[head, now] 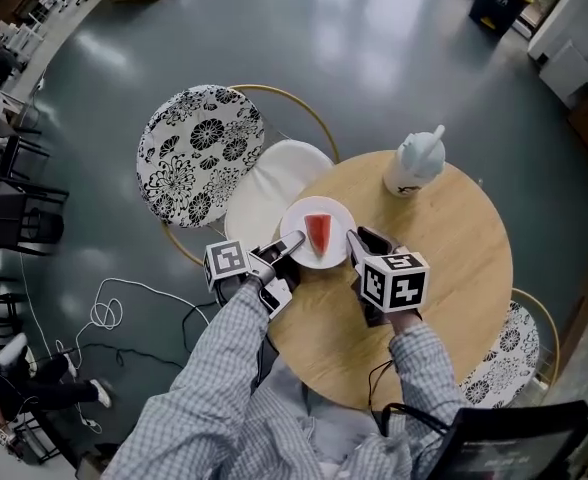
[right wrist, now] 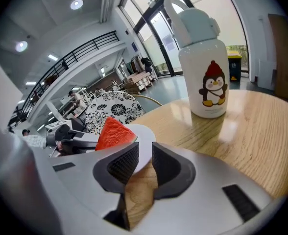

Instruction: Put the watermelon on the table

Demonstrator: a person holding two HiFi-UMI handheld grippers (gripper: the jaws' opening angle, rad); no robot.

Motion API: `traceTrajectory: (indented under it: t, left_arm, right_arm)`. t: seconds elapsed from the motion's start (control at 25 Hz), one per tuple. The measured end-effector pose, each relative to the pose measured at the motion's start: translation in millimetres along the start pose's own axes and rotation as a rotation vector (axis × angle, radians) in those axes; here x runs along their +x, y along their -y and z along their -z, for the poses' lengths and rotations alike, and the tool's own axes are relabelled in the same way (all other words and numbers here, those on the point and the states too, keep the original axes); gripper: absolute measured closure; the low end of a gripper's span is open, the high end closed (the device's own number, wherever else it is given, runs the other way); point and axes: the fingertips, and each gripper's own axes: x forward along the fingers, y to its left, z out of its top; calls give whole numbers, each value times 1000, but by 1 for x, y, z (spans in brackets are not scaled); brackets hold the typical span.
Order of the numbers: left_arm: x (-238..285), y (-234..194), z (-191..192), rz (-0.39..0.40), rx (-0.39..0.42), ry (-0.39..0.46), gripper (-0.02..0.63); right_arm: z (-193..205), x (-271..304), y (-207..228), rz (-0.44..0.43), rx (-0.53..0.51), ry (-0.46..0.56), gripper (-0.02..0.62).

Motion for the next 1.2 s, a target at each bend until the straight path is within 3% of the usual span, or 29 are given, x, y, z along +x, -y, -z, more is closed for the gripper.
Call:
traceTrajectory:
  t: [0.2,0.36,0.48,0.64,0.76,0.92,1.12,1.2]
  left_arm:
    - [2,1,-1,1,-2,-2,572]
    - [2,0,0,0,-6,-3,572]
    - [2,0,0,-1,-9,-5,572]
    - [3,1,0,-6,3,0,572]
    - [3,0,0,-7,6,3,572]
    - [3,2,0,-7,2,9,573]
    - [4,8,5,-42,117,-42,567]
    - [1,11,4,-36,134,-43,516]
  right_arm:
    - [-4,-23,-34,-37,-299,21,526]
    - [20,-30,-78,-106,-686,-39,526]
    - [40,-27,-93,-99,-937,-87,526]
    - [49,-19,-103,-51,-1185,-91,526]
    - [53,-13,-104,-28,-1280,-96,526]
    - [53,-10,-101,0,-1325,-106,551]
    - [54,-10,-102,18,-1319,-108,554]
    - [55,-10,-102,17,-1319,-117,554]
